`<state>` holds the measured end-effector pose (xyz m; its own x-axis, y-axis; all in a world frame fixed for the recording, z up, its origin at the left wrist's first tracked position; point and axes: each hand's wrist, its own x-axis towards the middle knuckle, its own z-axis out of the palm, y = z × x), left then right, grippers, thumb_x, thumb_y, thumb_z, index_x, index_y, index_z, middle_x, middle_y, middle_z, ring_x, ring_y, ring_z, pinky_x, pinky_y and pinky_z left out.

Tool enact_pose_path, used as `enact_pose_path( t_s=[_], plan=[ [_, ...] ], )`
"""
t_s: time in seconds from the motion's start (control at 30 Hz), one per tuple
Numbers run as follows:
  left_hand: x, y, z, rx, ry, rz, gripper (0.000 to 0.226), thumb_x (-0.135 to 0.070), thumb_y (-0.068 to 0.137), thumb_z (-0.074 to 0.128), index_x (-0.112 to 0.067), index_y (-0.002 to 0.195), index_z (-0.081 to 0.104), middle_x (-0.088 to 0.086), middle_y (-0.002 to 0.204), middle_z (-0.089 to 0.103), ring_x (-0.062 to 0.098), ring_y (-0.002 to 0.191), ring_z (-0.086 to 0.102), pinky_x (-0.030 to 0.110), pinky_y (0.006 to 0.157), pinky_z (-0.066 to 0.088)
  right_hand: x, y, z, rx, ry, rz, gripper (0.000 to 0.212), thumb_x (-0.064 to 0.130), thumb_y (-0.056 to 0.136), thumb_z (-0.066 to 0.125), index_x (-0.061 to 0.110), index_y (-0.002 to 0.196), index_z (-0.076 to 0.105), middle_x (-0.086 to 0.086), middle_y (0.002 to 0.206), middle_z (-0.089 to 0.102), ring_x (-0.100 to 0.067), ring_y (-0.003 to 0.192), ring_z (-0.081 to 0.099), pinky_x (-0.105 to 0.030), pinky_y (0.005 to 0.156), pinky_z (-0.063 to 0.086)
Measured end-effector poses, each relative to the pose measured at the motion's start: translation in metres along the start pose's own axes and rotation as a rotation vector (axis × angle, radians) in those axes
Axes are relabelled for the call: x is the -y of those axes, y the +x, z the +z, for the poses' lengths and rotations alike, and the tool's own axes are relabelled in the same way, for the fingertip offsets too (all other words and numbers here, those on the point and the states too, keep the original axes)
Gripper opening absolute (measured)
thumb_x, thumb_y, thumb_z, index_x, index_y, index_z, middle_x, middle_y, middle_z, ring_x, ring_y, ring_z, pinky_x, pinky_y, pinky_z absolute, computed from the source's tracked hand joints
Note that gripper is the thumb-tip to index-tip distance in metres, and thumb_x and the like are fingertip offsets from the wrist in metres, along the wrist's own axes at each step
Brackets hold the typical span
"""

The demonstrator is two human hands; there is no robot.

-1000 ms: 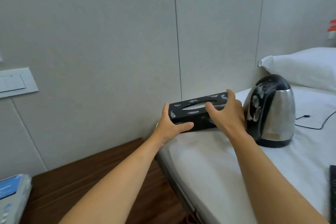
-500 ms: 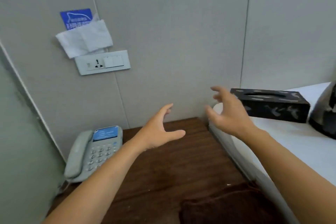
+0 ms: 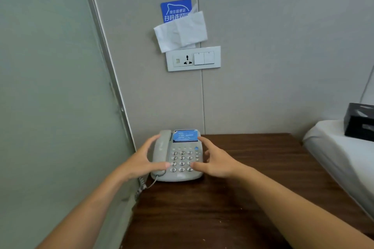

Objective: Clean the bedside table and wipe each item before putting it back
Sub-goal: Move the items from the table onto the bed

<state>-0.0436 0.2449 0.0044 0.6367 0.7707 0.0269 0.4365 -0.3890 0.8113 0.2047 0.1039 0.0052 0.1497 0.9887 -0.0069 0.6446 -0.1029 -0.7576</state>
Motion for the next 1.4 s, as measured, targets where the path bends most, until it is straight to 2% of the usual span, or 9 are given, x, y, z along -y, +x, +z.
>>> enact_pose_path(
  t_s=[0.2, 0.37, 0.53, 0.7, 0.83, 0.97, 1.07, 1.27, 1.4],
  plan=[
    [0.020, 0.015, 0.010, 0.047, -0.084, -0.002, 0.118, -0.024, 0.069, 0.098, -0.043, 0.158, 0.023, -0.008, 0.145, 0.052, -0.003, 0.122, 0.059, 0.021, 0.094, 0.055, 0.001, 0.026, 0.016, 0.012, -0.012, 0.052, 0.117, 0.061, 0.076, 0.081, 0.036, 0.164, 0.008, -0.002, 0.159, 0.043, -0.023, 0.145, 0.043, -0.032, 0.112, 0.035],
    [0.021, 0.012, 0.025, -0.004, -0.018, 0.027, 0.141, -0.055, 0.046, 0.101, -0.054, 0.159, 0.015, -0.015, 0.159, 0.034, 0.004, 0.143, 0.040, 0.035, 0.121, 0.035, 0.000, 0.028, 0.025, -0.036, 0.019, 0.049, 0.124, 0.061, 0.073, 0.084, 0.036, 0.164, 0.002, -0.001, 0.155, 0.048, -0.022, 0.140, 0.048, -0.031, 0.109, 0.039],
    [0.003, 0.010, 0.024, -0.103, 0.071, 0.080, 0.144, -0.065, 0.038, 0.099, -0.070, 0.150, 0.009, -0.005, 0.160, 0.033, 0.011, 0.148, 0.035, 0.043, 0.123, 0.033, 0.014, 0.017, 0.013, -0.084, 0.030, -0.020, 0.135, 0.061, 0.067, 0.088, 0.034, 0.164, -0.001, 0.003, 0.149, 0.054, -0.016, 0.133, 0.054, -0.025, 0.104, 0.041],
    [-0.055, 0.001, 0.018, -0.089, 0.043, 0.195, 0.152, -0.060, 0.041, 0.098, -0.051, 0.160, 0.005, -0.015, 0.162, 0.030, 0.001, 0.146, 0.035, 0.029, 0.121, 0.030, 0.043, -0.012, -0.034, -0.235, 0.037, -0.151, 0.118, 0.064, 0.061, 0.089, 0.042, 0.154, 0.021, 0.016, 0.125, 0.067, -0.005, 0.110, 0.067, -0.033, 0.101, 0.054],
    [-0.108, -0.007, 0.031, -0.036, -0.005, 0.250, 0.154, -0.053, 0.042, 0.099, -0.042, 0.163, 0.005, -0.012, 0.162, 0.031, 0.006, 0.145, 0.040, 0.037, 0.122, 0.034, 0.046, -0.055, -0.074, -0.333, 0.049, -0.120, 0.094, 0.061, 0.061, 0.089, 0.042, 0.137, 0.038, 0.019, 0.116, 0.070, -0.005, 0.105, 0.068, -0.030, 0.094, 0.053],
    [-0.169, -0.013, 0.072, 0.050, 0.042, 0.322, 0.149, -0.050, 0.045, 0.102, -0.035, 0.164, 0.013, -0.013, 0.158, 0.032, 0.004, 0.141, 0.037, 0.024, 0.115, 0.031, 0.020, -0.106, -0.100, -0.438, 0.091, 0.009, 0.105, 0.078, 0.047, 0.086, 0.038, 0.137, 0.047, 0.018, 0.116, 0.071, -0.003, 0.106, 0.069, -0.035, 0.095, 0.055],
    [-0.211, -0.014, 0.115, 0.151, 0.093, 0.401, 0.153, -0.067, 0.032, 0.093, -0.036, 0.163, 0.020, -0.014, 0.156, 0.035, 0.003, 0.138, 0.039, 0.020, 0.110, 0.029, -0.016, -0.153, -0.123, -0.533, 0.180, 0.076, 0.116, 0.082, 0.039, 0.089, 0.028, 0.135, 0.053, 0.013, 0.115, 0.074, -0.006, 0.102, 0.073, -0.045, 0.092, 0.060],
    [-0.286, -0.023, 0.198, 0.353, 0.100, 0.547, 0.164, -0.089, 0.013, 0.082, -0.044, 0.160, 0.023, -0.017, 0.150, 0.041, 0.006, 0.134, 0.046, 0.026, 0.111, 0.035, -0.044, -0.262, -0.160, -0.778, 0.217, 0.185, 0.098, 0.061, 0.052, 0.094, 0.034, 0.136, 0.050, 0.011, 0.119, 0.073, -0.007, 0.106, 0.072, -0.042, 0.094, 0.059],
    [-0.324, -0.026, 0.259, 0.486, 0.057, 0.598, 0.159, -0.073, 0.022, 0.091, -0.039, 0.162, 0.021, -0.014, 0.152, 0.039, 0.007, 0.137, 0.044, 0.025, 0.112, 0.035, -0.069, -0.321, -0.190, -0.840, 0.234, 0.278, 0.082, 0.049, 0.062, 0.089, 0.033, 0.134, 0.052, 0.011, 0.120, 0.071, -0.006, 0.105, 0.071, -0.037, 0.084, 0.063]
  ],
)
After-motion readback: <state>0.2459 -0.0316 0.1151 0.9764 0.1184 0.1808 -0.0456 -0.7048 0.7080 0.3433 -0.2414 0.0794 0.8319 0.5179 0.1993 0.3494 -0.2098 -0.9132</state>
